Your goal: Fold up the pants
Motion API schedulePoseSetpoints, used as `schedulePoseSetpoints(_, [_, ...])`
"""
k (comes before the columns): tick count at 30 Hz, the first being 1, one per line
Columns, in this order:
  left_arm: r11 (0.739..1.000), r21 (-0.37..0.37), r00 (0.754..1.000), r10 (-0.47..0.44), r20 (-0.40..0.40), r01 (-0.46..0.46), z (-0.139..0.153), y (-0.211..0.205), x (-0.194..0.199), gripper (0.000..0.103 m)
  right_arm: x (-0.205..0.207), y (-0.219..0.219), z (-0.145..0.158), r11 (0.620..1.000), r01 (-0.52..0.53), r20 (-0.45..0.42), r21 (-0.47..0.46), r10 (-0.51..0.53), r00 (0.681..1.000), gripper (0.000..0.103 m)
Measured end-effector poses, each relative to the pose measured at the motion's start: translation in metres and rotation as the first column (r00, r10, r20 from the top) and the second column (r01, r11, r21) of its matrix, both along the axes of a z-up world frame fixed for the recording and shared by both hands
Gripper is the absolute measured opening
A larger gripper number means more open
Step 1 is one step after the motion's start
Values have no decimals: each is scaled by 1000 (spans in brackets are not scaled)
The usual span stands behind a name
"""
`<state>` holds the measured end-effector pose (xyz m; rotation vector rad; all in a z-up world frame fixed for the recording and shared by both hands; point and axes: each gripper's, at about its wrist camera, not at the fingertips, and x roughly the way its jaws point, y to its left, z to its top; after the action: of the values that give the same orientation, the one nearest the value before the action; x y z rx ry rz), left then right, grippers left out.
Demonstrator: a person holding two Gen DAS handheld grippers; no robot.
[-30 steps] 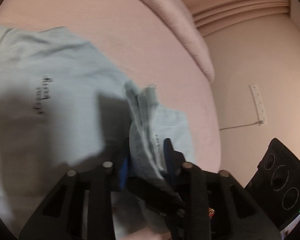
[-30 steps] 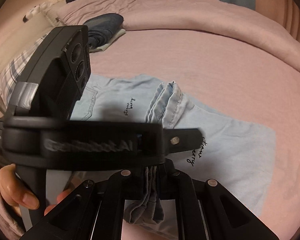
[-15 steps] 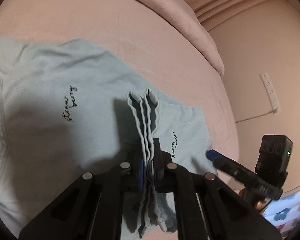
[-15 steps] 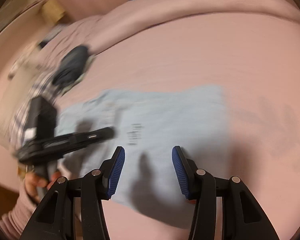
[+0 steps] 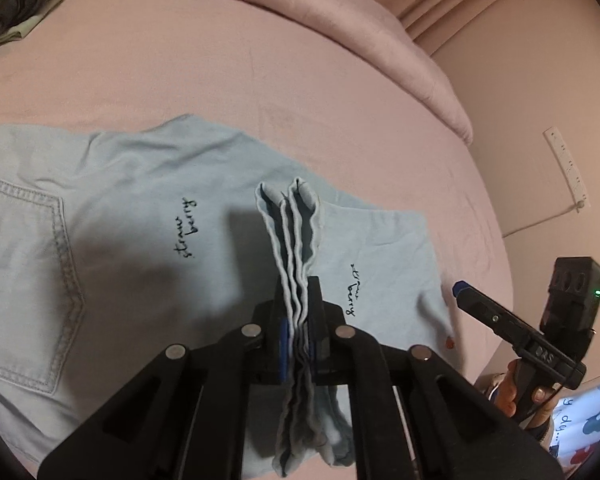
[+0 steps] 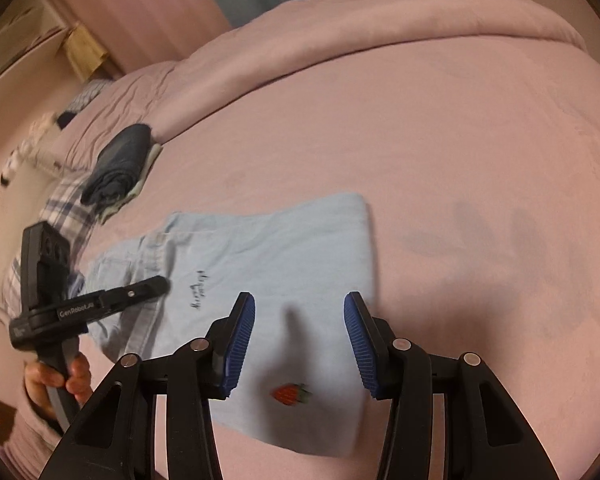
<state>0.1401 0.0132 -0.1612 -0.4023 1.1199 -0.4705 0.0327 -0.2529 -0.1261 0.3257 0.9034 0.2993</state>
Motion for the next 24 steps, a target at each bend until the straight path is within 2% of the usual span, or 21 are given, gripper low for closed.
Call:
schedulePoseSetpoints(3, [999, 27, 999, 37, -32, -36, -6, 3, 8, 20, 4, 20, -7, 996, -66, -15, -61, 65, 998, 49])
schedulePoseSetpoints(4, [997, 45, 998, 59, -32, -57, -7, 9, 9, 28, 5, 29, -12, 991, -87, -27, -100, 85, 996, 49])
schedulePoseSetpoints(5, [995, 54, 996, 84, -27, -82, -7, 16, 8, 30, 5, 34, -16, 987, -97, -39, -131, 92, 995, 49])
schedulePoseSetpoints(10, [991, 29, 991, 133, 14, -133, 7, 44, -3, 30, 5, 44, -28, 971, -122, -61, -204, 111, 992, 50])
schedulePoseSetpoints(13, [995, 18, 994, 95, 56, -96, 17, 38, -17, 30, 7, 43, -24, 976, -126, -57, -180, 117, 991, 49])
schedulePoseSetpoints(17, [999, -51, 997, 17, 78, -13, 24, 14, -34, 30, 12, 50, -21, 980, -125, -41, -157, 120, 992, 50])
schedulePoseSetpoints(21, [990, -125, 995, -62, 75, 71, 23, -10, -50, 30, 20, 60, -17, 981, -135, -28, -139, 133, 991, 50])
schedulePoseSetpoints(23, [985, -132, 992, -104, 68, 112, 17, -19, -57, 30, 24, 65, -14, 978, -149, -12, -144, 149, 989, 50])
schedulePoseSetpoints(24, [986, -112, 991, -114, 65, 121, 13, -23, -59, 30, 27, 69, -11, 975, -164, -4, -152, 165, 986, 50])
